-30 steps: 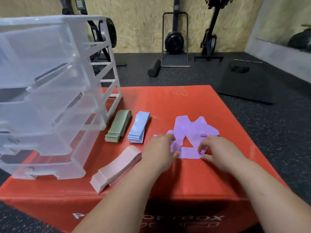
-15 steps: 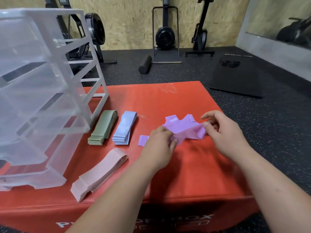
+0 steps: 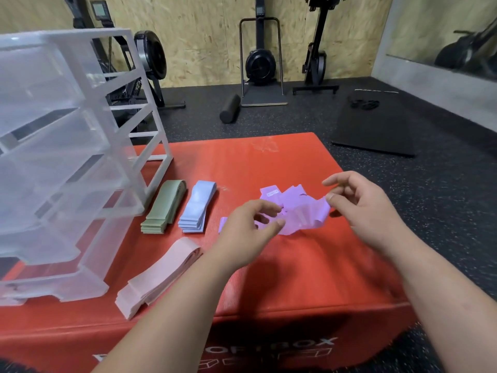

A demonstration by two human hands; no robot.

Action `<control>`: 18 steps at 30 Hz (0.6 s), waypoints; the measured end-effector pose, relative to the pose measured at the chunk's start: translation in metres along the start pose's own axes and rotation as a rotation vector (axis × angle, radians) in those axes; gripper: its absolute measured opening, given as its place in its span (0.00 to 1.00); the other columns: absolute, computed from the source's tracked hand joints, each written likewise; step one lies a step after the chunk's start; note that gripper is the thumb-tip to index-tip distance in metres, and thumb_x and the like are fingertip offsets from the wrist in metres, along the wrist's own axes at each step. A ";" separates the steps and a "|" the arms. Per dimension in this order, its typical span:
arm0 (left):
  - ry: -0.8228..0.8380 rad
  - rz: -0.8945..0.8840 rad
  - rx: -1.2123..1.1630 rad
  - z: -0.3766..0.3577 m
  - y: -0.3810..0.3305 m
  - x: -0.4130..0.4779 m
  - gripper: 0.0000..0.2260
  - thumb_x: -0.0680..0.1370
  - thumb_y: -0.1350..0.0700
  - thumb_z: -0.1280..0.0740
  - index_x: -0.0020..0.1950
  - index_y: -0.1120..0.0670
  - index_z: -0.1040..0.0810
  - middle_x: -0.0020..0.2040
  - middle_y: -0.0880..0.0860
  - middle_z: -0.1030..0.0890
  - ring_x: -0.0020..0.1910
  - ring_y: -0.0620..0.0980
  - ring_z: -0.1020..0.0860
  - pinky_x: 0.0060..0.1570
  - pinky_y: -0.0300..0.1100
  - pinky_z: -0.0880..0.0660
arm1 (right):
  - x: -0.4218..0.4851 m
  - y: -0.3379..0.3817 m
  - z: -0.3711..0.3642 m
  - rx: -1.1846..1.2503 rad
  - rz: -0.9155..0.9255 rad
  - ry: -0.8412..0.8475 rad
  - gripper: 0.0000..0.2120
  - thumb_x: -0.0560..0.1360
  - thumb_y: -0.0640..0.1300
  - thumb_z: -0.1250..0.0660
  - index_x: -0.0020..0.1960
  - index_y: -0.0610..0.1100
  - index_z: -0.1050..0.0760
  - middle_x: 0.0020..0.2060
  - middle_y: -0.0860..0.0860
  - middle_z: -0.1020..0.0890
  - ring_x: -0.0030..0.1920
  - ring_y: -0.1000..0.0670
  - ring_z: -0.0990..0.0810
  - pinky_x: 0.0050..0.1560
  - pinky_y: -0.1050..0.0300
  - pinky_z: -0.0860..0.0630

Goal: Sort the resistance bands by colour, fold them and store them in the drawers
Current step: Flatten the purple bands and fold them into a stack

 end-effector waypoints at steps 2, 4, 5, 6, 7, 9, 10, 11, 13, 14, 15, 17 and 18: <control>0.050 -0.039 0.099 -0.009 0.000 -0.002 0.15 0.80 0.47 0.25 0.66 0.42 0.20 0.63 0.36 0.19 0.59 0.37 0.22 0.59 0.38 0.24 | -0.004 0.009 -0.008 0.078 0.009 0.053 0.13 0.80 0.30 0.35 0.58 0.45 0.21 0.40 0.45 0.20 0.41 0.50 0.18 0.47 0.48 0.17; 0.076 -0.067 0.141 -0.016 -0.003 -0.003 0.18 0.80 0.46 0.26 0.69 0.41 0.22 0.65 0.34 0.21 0.63 0.38 0.24 0.61 0.39 0.26 | -0.008 0.017 -0.016 0.151 0.016 0.093 0.13 0.80 0.28 0.37 0.58 0.43 0.22 0.39 0.47 0.22 0.39 0.53 0.20 0.42 0.53 0.17; 0.074 -0.076 0.147 -0.019 -0.004 -0.003 0.18 0.80 0.46 0.26 0.69 0.42 0.22 0.65 0.34 0.21 0.63 0.39 0.24 0.61 0.41 0.26 | -0.009 0.021 -0.017 0.170 0.023 0.104 0.13 0.80 0.27 0.38 0.57 0.42 0.22 0.38 0.48 0.23 0.38 0.54 0.21 0.40 0.56 0.18; 0.070 -0.076 0.150 -0.021 -0.004 -0.002 0.17 0.81 0.47 0.27 0.70 0.42 0.22 0.63 0.34 0.20 0.62 0.39 0.24 0.61 0.43 0.26 | -0.010 0.023 -0.018 0.181 0.029 0.108 0.13 0.80 0.27 0.39 0.56 0.41 0.23 0.38 0.47 0.23 0.37 0.54 0.23 0.39 0.58 0.19; 0.077 -0.068 0.138 -0.024 -0.003 -0.002 0.17 0.81 0.47 0.27 0.70 0.43 0.22 0.62 0.34 0.19 0.60 0.38 0.24 0.63 0.46 0.26 | -0.010 0.024 -0.017 0.183 0.032 0.108 0.13 0.80 0.26 0.39 0.55 0.41 0.23 0.37 0.47 0.24 0.36 0.54 0.24 0.38 0.59 0.20; 0.120 -0.044 0.119 -0.028 0.001 0.000 0.16 0.81 0.47 0.28 0.69 0.43 0.21 0.55 0.37 0.17 0.57 0.37 0.21 0.69 0.52 0.28 | -0.009 0.023 -0.014 0.184 0.018 0.090 0.13 0.79 0.26 0.41 0.52 0.40 0.24 0.36 0.46 0.25 0.35 0.54 0.25 0.36 0.62 0.22; 0.137 -0.043 0.121 -0.029 0.004 0.001 0.14 0.81 0.48 0.28 0.67 0.42 0.20 0.51 0.38 0.16 0.54 0.39 0.20 0.70 0.56 0.29 | -0.008 0.022 -0.012 0.186 0.003 0.081 0.13 0.78 0.26 0.41 0.50 0.41 0.24 0.36 0.46 0.25 0.34 0.54 0.25 0.35 0.62 0.22; 0.149 -0.048 0.124 -0.031 0.006 0.002 0.13 0.80 0.48 0.29 0.64 0.41 0.20 0.48 0.39 0.16 0.52 0.41 0.19 0.70 0.58 0.29 | -0.007 0.020 -0.010 0.180 -0.012 0.077 0.13 0.78 0.26 0.42 0.49 0.41 0.25 0.37 0.45 0.25 0.34 0.54 0.26 0.34 0.63 0.23; 0.157 -0.045 0.113 -0.032 0.008 0.004 0.10 0.78 0.48 0.29 0.59 0.42 0.18 0.46 0.40 0.15 0.49 0.45 0.18 0.67 0.60 0.27 | -0.005 0.013 -0.006 0.128 -0.039 0.053 0.13 0.77 0.26 0.42 0.47 0.41 0.25 0.38 0.45 0.25 0.34 0.53 0.27 0.34 0.62 0.24; 0.151 -0.042 0.097 -0.032 0.009 0.005 0.09 0.77 0.49 0.29 0.57 0.43 0.17 0.46 0.41 0.15 0.49 0.46 0.18 0.65 0.59 0.26 | -0.003 0.008 -0.002 0.072 -0.053 0.039 0.13 0.77 0.27 0.42 0.46 0.42 0.24 0.38 0.45 0.24 0.34 0.53 0.27 0.35 0.59 0.23; 0.140 -0.043 0.077 -0.032 0.008 0.005 0.08 0.77 0.50 0.28 0.55 0.43 0.17 0.46 0.43 0.14 0.48 0.47 0.17 0.63 0.58 0.24 | -0.001 0.002 0.001 -0.018 -0.061 0.028 0.13 0.76 0.29 0.40 0.45 0.45 0.23 0.37 0.45 0.23 0.35 0.51 0.26 0.37 0.55 0.22; 0.102 -0.058 0.051 -0.029 0.006 0.007 0.05 0.77 0.53 0.28 0.52 0.45 0.16 0.44 0.44 0.14 0.46 0.48 0.17 0.57 0.56 0.21 | 0.002 -0.014 0.007 -0.282 -0.085 0.028 0.12 0.75 0.35 0.37 0.43 0.51 0.22 0.37 0.50 0.19 0.38 0.48 0.21 0.44 0.47 0.19; 0.087 -0.064 0.045 -0.027 0.004 0.007 0.05 0.78 0.54 0.28 0.52 0.45 0.15 0.43 0.44 0.14 0.45 0.48 0.17 0.54 0.54 0.21 | 0.002 -0.020 0.007 -0.430 -0.101 0.058 0.11 0.75 0.39 0.35 0.44 0.55 0.21 0.38 0.54 0.18 0.41 0.49 0.18 0.47 0.48 0.20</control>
Point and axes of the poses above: each hand's wrist, its own x-axis towards the middle knuckle, its own z-axis out of the back of the hand, y = z × x, the point moved 7 cm from there along x, towards the middle knuckle
